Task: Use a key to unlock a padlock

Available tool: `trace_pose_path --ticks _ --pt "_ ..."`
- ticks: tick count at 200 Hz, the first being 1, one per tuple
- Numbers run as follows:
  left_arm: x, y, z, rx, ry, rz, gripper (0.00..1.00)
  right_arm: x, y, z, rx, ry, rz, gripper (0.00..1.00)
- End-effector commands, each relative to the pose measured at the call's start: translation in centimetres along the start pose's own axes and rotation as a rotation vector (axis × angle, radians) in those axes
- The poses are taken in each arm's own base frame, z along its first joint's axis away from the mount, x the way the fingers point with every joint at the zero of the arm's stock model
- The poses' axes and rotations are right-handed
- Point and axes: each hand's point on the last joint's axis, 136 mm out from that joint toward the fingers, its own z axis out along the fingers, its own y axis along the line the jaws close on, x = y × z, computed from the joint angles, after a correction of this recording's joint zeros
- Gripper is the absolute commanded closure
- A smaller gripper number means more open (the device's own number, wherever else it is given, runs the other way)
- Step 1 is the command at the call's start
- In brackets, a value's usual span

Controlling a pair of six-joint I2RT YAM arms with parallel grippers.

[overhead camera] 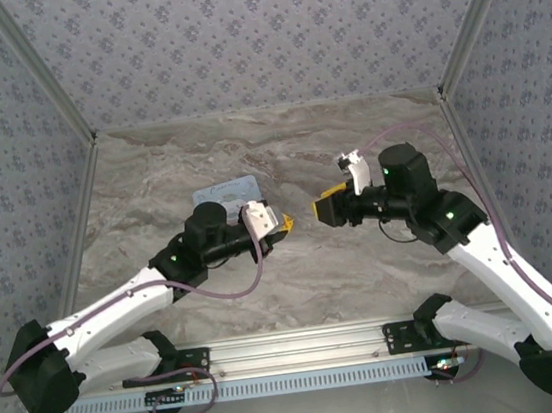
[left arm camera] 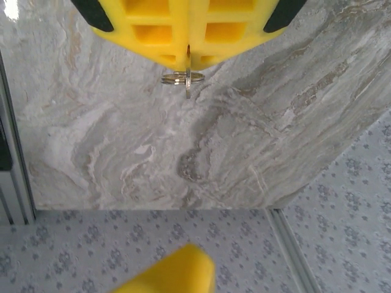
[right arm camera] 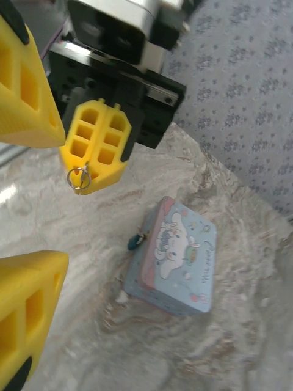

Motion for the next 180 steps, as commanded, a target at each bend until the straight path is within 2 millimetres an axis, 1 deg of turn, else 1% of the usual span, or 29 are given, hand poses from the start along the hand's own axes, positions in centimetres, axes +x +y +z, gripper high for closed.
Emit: trace_pose_path --ticks 1,26,45,65,103,135,158,180 --pt "0.2 -1.2 -0.9 0.072 0.082 0.062 1.0 1.8 1.2 -0.6 -0.068 0.017 -0.351 0.47" --pt "0.3 -1.3 -1.2 0.091 0.132 0.091 1.0 3.8 2.2 -0.4 -0.127 0.028 -0.627 0.45" --pt "0.3 -1.4 -1.3 0.103 0.141 0.124 1.0 4.6 2.2 0.1 -0.123 0.041 -0.769 0.44" --pt "0.1 -1.6 -1.3 0.114 0.138 0.153 1.0 5.0 2.4 0.8 -0.137 0.057 -0.871 0.44" --pt "0.0 -1.6 -1.3 0.128 0.152 0.176 1.0 4.4 2.8 2.6 -0.166 0.042 -0.965 0.53" --pt "0.1 -1.7 -1.3 0.135 0.163 0.184 1.0 4.3 3.1 4.2 -0.197 0.064 -0.985 0.63" --pt "0.0 -1.7 -1.2 0.14 0.163 0.186 1.0 4.1 3.3 5.1 -0.209 0.067 -0.991 0.68" --pt "0.0 -1.8 -1.1 0.142 0.162 0.189 1.0 3.8 3.1 5.6 -0.207 0.065 -0.992 0.69"
